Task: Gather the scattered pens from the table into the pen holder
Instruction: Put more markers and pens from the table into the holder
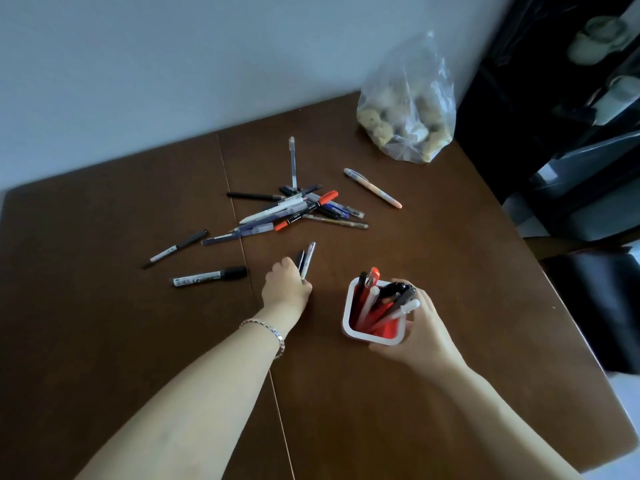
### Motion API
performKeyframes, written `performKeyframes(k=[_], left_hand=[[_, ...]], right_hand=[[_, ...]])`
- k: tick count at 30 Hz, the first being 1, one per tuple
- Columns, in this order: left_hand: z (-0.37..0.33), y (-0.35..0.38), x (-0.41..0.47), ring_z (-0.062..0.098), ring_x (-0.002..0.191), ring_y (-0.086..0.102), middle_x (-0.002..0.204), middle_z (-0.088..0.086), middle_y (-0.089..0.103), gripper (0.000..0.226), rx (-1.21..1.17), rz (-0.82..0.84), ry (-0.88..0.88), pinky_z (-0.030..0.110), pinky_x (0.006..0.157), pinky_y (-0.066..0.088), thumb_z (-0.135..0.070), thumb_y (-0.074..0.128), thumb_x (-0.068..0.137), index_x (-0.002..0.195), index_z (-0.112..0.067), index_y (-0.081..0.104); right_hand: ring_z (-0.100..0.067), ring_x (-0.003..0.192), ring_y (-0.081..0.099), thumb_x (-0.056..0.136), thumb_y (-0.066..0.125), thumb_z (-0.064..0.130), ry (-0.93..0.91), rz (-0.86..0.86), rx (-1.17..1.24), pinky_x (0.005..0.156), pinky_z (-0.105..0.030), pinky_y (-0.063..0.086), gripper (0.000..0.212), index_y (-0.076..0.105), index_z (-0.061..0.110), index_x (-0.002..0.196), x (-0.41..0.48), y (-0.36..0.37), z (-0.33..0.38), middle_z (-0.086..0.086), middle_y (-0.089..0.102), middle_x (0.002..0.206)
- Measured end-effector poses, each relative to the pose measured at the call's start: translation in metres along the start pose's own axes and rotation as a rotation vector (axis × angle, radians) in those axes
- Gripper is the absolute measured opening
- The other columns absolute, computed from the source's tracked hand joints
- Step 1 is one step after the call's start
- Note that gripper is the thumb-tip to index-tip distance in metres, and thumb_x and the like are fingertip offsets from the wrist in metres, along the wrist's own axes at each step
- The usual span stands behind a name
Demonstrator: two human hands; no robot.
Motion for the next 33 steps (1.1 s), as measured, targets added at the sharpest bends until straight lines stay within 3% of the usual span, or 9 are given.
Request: performKeyframes(k=[7, 10, 12, 16, 20, 23, 25, 29, 33], left_hand=[[0.034, 0.001, -0.031, 0.031, 0.106, 0.054, 0.119, 0.015, 0.05, 0.033, 0.141, 0.148, -0.019, 0.037, 0.082, 0.047, -0.01, 0.048, 0.091, 0.123, -0.005, 0.04], [0.056, -0.013, -0.059, 0.018, 0.067, 0.054, 0.085, 0.009, 0.052, 0.021, -0.143, 0.11, -0.075, 0.027, 0.056, 0.044, -0.012, 0.041, 0.095, 0.115, -0.003, 0.04], [0.067, -0.026, -0.081, 0.011, 0.058, 0.047, 0.072, 0.004, 0.046, 0.019, -0.335, 0.048, -0.051, 0.021, 0.052, 0.039, -0.014, 0.037, 0.098, 0.113, -0.002, 0.038], [0.071, -0.056, -0.128, 0.013, 0.079, 0.064, 0.086, -0.001, 0.059, 0.02, -0.934, -0.107, 0.005, 0.028, 0.083, 0.052, -0.014, 0.038, 0.099, 0.117, -0.01, 0.044], [0.065, -0.069, -0.158, 0.011, 0.099, 0.068, 0.091, -0.012, 0.071, 0.021, -1.304, -0.164, 0.092, 0.021, 0.09, 0.049, -0.012, 0.048, 0.095, 0.103, -0.031, 0.054], [0.054, -0.065, -0.165, 0.009, 0.101, 0.066, 0.099, -0.009, 0.072, 0.019, -1.322, -0.213, 0.164, 0.019, 0.082, 0.051, -0.013, 0.058, 0.09, 0.097, -0.031, 0.056], [0.046, -0.053, -0.163, 0.01, 0.099, 0.067, 0.1, -0.004, 0.072, 0.014, -1.284, -0.206, 0.18, 0.019, 0.08, 0.053, -0.012, 0.06, 0.089, 0.097, -0.024, 0.058], [0.038, -0.02, -0.155, 0.012, 0.098, 0.064, 0.108, 0.005, 0.068, 0.011, -1.11, 0.004, 0.194, 0.016, 0.078, 0.05, -0.01, 0.058, 0.09, 0.098, -0.017, 0.059], [0.04, -0.013, -0.153, 0.01, 0.099, 0.063, 0.107, 0.003, 0.066, 0.026, -1.008, -0.064, 0.252, 0.013, 0.085, 0.05, -0.008, 0.062, 0.087, 0.1, -0.03, 0.053]], right_hand=[[-0.008, 0.105, 0.056, 0.05, 0.086, 0.011, -0.003, -0.001, -0.003, 0.083, -0.034, 0.056, 0.083, 0.046, 0.031, 0.12, -0.002, 0.001, 0.003, 0.015, 0.045, 0.114], [-0.009, 0.106, 0.055, 0.05, 0.086, 0.012, -0.002, 0.0, -0.023, 0.085, -0.035, 0.056, 0.08, 0.047, 0.03, 0.117, -0.001, 0.001, 0.005, 0.012, 0.046, 0.112], [-0.008, 0.108, 0.053, 0.049, 0.087, 0.018, -0.012, 0.004, -0.033, 0.084, -0.034, 0.056, 0.08, 0.049, 0.028, 0.118, 0.0, 0.002, 0.005, 0.009, 0.048, 0.114], [-0.006, 0.104, 0.057, 0.049, 0.088, 0.031, -0.012, 0.036, -0.037, 0.081, -0.025, 0.054, 0.074, 0.05, 0.031, 0.112, -0.007, 0.02, 0.011, 0.011, 0.053, 0.114], [-0.008, 0.105, 0.055, 0.047, 0.086, 0.025, -0.066, 0.09, -0.065, 0.081, -0.031, 0.056, 0.08, 0.049, 0.032, 0.118, -0.022, 0.047, 0.016, 0.011, 0.051, 0.114], [-0.01, 0.11, 0.053, 0.047, 0.086, 0.022, -0.084, 0.131, -0.073, 0.088, -0.04, 0.054, 0.09, 0.045, 0.027, 0.126, -0.03, 0.062, 0.019, 0.01, 0.047, 0.119], [-0.01, 0.111, 0.051, 0.05, 0.086, 0.023, -0.12, 0.121, -0.073, 0.089, -0.04, 0.054, 0.083, 0.047, 0.026, 0.123, -0.034, 0.069, 0.025, 0.014, 0.046, 0.114], [-0.016, 0.113, 0.05, 0.056, 0.088, 0.024, -0.218, 0.108, -0.09, 0.089, -0.033, 0.053, 0.076, 0.04, 0.047, 0.11, -0.038, 0.072, 0.033, 0.027, 0.038, 0.107], [-0.019, 0.115, 0.051, 0.056, 0.088, 0.023, -0.242, 0.103, -0.068, 0.087, -0.035, 0.054, 0.079, 0.039, 0.057, 0.109, -0.037, 0.072, 0.026, 0.028, 0.039, 0.111]])
Point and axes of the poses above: each hand's wrist, its own x-axis towards the middle knuckle, its own y-axis out of the palm, z = x × y, the point moved 1 cm from there along x, towards the middle knuckle
